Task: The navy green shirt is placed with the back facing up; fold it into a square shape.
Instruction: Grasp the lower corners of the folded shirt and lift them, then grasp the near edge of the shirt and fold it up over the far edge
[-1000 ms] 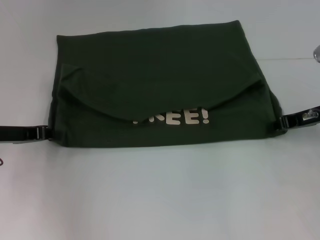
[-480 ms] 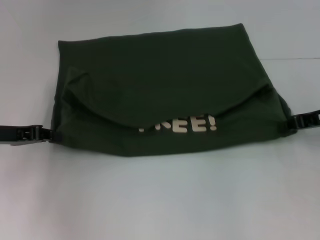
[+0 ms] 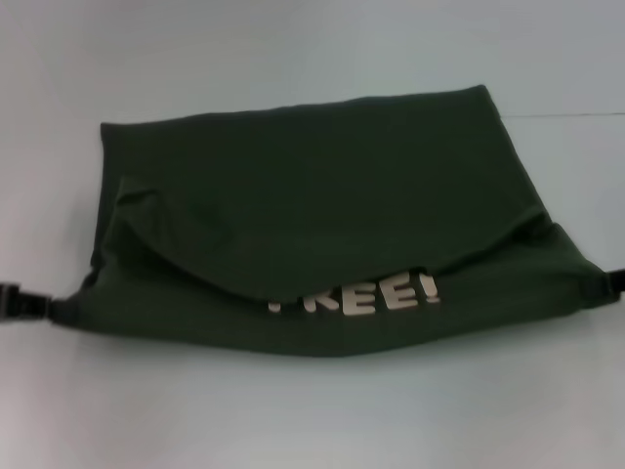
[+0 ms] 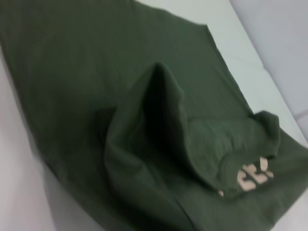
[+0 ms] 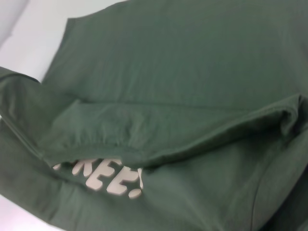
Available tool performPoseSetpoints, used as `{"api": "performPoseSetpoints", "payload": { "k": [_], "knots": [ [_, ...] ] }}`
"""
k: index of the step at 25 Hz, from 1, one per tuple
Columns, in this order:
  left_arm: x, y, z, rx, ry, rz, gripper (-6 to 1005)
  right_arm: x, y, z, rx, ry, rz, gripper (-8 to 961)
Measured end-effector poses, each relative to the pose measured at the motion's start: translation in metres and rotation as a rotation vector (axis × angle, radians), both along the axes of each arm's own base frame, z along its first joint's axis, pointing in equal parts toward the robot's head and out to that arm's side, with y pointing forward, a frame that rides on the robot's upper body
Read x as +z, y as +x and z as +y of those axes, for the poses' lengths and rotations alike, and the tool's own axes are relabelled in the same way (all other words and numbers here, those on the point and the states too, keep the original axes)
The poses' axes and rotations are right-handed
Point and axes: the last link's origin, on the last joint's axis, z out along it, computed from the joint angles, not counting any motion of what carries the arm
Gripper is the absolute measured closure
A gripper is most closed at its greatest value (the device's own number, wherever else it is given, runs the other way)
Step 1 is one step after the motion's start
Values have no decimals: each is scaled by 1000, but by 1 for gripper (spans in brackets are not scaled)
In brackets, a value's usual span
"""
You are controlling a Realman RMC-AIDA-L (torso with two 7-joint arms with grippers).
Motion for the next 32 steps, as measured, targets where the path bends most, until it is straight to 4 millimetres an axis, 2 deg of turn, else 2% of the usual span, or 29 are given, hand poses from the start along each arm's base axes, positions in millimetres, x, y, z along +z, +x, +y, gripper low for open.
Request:
{"api": "performPoseSetpoints", "payload": {
  "k": [5,10,12,15,21,23,26,32],
  "knots": [
    [13,-2,-17,-32,-76,4,987,13,12,-31,-28,20,117,870],
    [29,1,-24,-77,-101,-8,987,16,23,-58,-46,-7,172,861],
    [34,2,-22,-86,-89,-7,987,17,24,-65,-36,-12,195,857],
    [36,5,-16,-90,-63,-9,988,19,23,-65,-27,12,224,852],
    [41,8,-5,-75,0,-19,988,33,5,-37,15,114,278,841],
    [57,6,7,-30,134,-48,987,37,-1,-25,27,139,285,837],
    [62,6,15,-16,200,-61,987,38,-13,-1,46,180,282,832],
    [46,5,46,53,351,-54,988,27,-36,47,65,262,239,821]
  ]
}}
